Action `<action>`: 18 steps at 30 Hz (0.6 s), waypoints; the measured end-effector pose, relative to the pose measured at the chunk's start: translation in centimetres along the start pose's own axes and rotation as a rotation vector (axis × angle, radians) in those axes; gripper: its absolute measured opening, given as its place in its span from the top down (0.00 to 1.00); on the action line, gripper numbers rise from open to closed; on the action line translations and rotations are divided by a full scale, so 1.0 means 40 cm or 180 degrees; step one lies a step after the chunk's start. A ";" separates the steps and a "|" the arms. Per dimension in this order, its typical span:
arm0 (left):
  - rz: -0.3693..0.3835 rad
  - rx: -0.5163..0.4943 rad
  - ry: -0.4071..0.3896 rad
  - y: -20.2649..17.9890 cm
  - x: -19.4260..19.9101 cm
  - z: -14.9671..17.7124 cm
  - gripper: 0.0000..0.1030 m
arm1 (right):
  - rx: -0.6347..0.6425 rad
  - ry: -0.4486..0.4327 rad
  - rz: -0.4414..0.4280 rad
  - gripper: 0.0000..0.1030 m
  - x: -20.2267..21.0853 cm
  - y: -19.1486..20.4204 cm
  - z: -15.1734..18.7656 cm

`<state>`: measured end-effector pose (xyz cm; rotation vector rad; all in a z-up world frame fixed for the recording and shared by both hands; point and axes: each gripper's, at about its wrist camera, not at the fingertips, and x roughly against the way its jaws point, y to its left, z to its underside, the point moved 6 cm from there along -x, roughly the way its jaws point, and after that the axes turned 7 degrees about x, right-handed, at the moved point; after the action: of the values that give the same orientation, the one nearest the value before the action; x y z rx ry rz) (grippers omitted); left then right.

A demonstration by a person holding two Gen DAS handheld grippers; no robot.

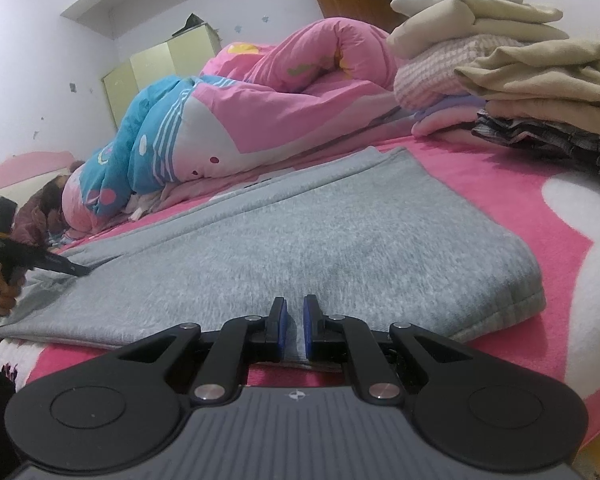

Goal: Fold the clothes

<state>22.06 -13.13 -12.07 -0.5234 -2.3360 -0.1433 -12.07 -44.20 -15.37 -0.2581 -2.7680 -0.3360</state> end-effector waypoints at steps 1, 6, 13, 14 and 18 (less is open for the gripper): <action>0.0041 0.0071 -0.0033 0.018 0.032 -0.003 0.91 | 0.0006 0.0004 -0.0001 0.93 0.000 0.000 -0.001; 0.0365 0.0141 0.0137 0.068 0.180 0.046 0.91 | -0.0006 -0.0004 -0.0014 0.93 -0.002 -0.001 -0.001; -0.0089 0.0167 0.0380 0.169 0.134 0.140 0.90 | -0.0024 -0.0011 0.0012 0.93 -0.004 -0.002 -0.002; -0.0155 0.0251 0.0323 0.188 0.118 0.128 0.90 | -0.0019 -0.0007 0.0015 0.93 -0.004 -0.002 -0.002; -0.0439 0.0500 0.0137 0.225 0.062 0.067 0.90 | 0.0014 0.0008 0.0037 0.93 -0.004 0.001 -0.002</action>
<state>22.41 -3.43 -12.76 -0.2793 -2.3174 -0.0343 -11.86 -44.22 -15.34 -0.2724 -2.7633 -0.3273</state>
